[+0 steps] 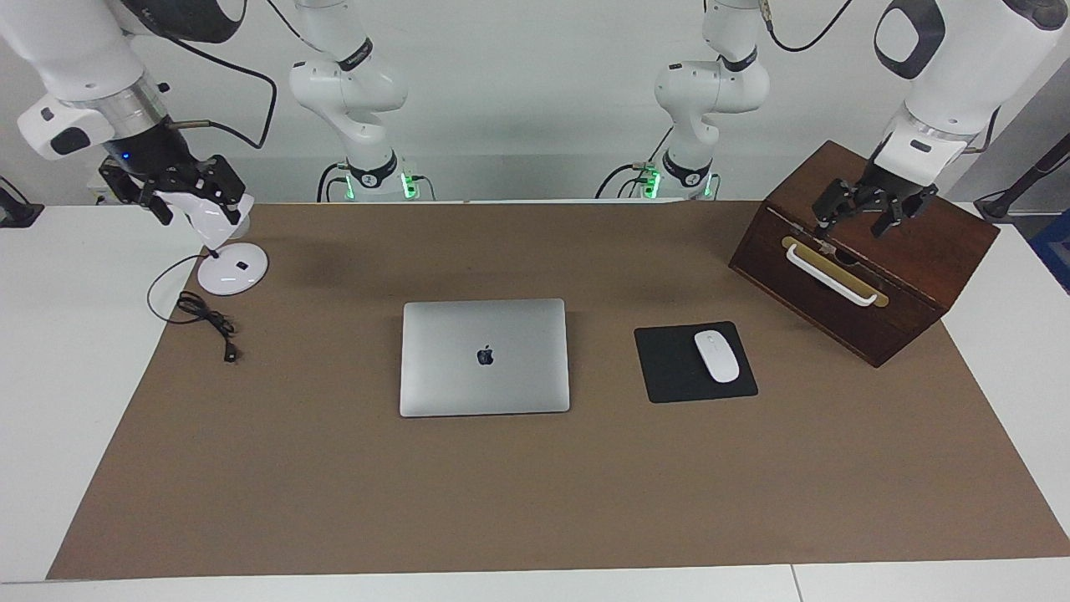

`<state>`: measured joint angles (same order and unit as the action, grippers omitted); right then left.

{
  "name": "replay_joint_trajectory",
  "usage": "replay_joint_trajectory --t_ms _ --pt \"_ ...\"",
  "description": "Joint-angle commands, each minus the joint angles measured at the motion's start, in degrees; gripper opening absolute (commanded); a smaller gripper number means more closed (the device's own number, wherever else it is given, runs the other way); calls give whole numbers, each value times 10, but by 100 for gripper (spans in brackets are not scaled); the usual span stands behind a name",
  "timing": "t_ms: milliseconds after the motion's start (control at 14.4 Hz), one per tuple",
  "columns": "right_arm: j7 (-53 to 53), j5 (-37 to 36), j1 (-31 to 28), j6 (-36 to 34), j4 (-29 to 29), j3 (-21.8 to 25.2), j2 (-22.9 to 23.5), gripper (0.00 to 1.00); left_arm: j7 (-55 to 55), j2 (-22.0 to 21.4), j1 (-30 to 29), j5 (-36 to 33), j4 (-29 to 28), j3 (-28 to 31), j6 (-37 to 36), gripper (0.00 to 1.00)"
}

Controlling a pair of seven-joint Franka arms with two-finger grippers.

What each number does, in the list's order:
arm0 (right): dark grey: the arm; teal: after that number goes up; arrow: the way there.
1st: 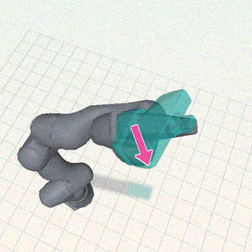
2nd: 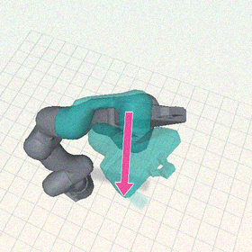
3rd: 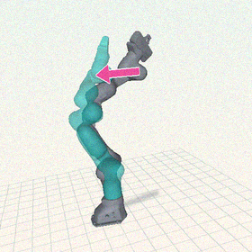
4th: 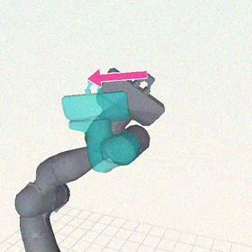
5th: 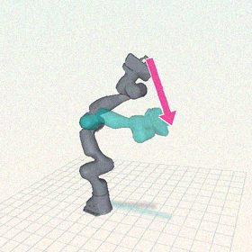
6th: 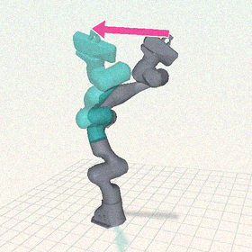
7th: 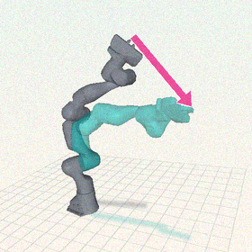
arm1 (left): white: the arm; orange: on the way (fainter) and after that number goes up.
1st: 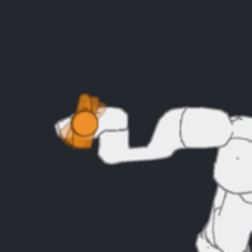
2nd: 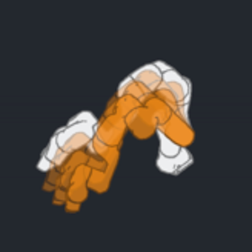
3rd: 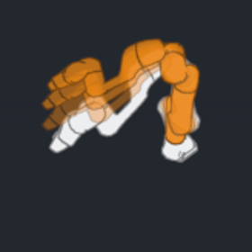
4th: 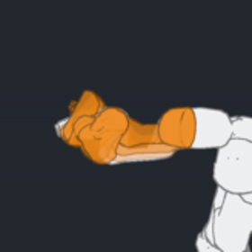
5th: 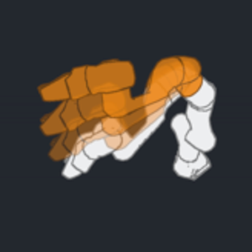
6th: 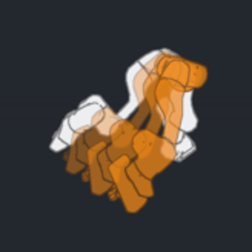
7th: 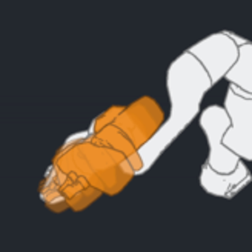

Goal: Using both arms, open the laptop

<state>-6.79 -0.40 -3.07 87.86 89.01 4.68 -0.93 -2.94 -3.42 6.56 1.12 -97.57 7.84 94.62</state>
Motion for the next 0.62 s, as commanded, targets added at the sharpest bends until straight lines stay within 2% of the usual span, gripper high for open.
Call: replay_joint_trajectory --t_ms 0,555 --pt "-22 1 -8 16 17 -5 -14 100 2 -1 -7 8 9 -4 -15 100" --pt "-34 1 -18 19 20 -5 -14 100 2 -2 -7 8 9 -4 -18 100"
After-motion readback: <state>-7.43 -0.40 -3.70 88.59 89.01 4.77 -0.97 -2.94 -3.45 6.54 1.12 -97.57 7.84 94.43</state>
